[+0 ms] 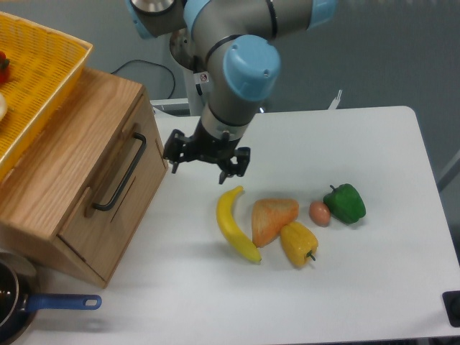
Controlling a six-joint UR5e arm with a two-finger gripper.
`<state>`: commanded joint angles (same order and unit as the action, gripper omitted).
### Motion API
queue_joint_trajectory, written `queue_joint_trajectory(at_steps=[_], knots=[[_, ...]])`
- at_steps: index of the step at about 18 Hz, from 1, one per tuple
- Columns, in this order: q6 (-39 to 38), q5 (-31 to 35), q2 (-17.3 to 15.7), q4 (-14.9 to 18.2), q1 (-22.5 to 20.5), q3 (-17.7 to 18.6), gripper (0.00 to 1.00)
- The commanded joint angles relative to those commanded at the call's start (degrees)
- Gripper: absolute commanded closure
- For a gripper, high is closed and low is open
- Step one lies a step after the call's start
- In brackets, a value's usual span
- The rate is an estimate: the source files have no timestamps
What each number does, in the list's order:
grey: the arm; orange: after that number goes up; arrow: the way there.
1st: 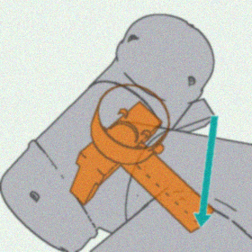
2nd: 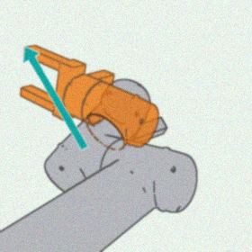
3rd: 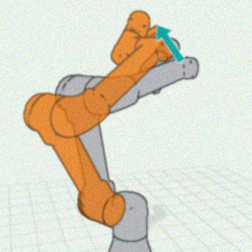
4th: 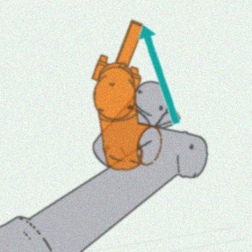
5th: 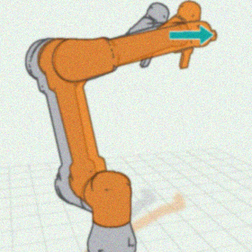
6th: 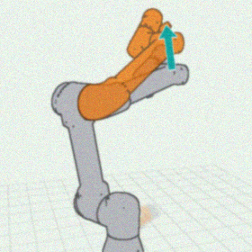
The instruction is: Slide the top drawer open
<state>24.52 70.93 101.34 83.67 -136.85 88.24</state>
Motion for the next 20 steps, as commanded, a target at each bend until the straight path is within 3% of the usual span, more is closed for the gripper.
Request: queue_joint_trajectory(at_steps=[10,20], knots=[[-3.1,-0.7,-0.4,1.6,3.2,0.0,0.00],[-3.0,-2.6,-0.6,2.2,3.3,-0.9,0.00]])
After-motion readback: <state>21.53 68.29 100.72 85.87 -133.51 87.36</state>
